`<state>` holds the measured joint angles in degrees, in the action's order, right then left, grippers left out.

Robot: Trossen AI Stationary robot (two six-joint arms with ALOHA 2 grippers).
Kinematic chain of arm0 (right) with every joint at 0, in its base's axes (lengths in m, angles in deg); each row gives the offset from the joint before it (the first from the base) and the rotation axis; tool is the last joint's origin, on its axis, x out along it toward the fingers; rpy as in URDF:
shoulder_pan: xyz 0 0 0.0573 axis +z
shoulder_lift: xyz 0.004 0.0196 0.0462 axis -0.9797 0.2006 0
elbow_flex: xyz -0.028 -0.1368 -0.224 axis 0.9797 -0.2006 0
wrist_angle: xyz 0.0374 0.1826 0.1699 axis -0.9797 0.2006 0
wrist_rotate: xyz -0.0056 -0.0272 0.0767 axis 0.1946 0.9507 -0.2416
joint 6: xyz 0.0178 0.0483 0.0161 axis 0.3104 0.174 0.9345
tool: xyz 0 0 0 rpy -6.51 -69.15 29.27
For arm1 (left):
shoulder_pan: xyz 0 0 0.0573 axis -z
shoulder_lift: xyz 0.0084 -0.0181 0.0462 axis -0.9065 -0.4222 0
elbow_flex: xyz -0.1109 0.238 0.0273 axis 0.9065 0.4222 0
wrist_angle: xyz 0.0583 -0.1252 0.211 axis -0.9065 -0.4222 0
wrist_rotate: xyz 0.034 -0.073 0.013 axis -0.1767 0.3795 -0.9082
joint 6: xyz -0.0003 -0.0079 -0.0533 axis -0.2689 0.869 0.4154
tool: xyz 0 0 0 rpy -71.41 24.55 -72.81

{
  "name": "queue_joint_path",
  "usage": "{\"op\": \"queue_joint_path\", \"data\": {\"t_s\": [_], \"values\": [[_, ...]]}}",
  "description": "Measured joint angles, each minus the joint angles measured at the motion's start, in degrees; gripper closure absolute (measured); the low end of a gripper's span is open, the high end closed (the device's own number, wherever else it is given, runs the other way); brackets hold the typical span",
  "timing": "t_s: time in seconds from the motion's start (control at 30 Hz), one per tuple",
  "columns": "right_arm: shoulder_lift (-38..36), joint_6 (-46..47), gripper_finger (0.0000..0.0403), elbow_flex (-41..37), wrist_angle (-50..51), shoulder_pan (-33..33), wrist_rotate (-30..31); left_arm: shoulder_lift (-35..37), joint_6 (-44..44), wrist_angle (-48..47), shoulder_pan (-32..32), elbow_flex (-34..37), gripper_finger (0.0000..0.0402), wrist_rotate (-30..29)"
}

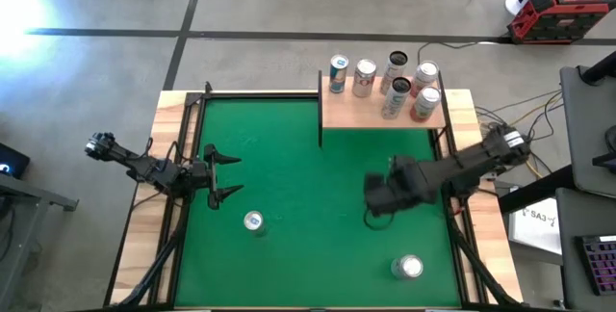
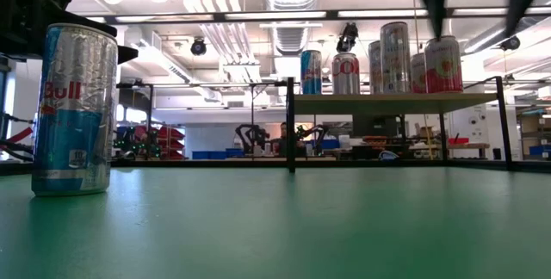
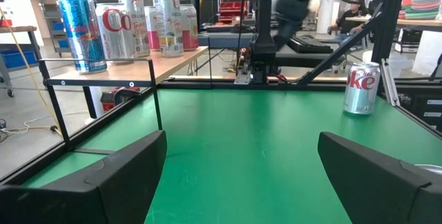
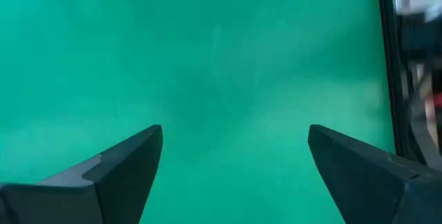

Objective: Place canned beverage on shelf
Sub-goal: Put the red-silver soda can on the shelf aligned with the other red-silver soda can

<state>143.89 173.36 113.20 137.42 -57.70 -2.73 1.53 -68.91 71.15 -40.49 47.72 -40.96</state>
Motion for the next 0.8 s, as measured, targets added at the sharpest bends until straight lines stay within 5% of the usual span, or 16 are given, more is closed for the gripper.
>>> {"op": "queue_joint_path", "data": {"t_s": [0.4, 0.8], "values": [[1.23, 20.26, 0.0044, -0.07, -4.62, 21.62, -9.21, 0.00, 0.00, 0.00, 0.00, 0.00, 0.0041, -0.01], [5.05, 17.37, 0.0044, -0.07, -11.17, 31.56, -11.45, 0.01, 0.00, 0.00, 0.00, 0.00, 0.0041, 0.00]]}}
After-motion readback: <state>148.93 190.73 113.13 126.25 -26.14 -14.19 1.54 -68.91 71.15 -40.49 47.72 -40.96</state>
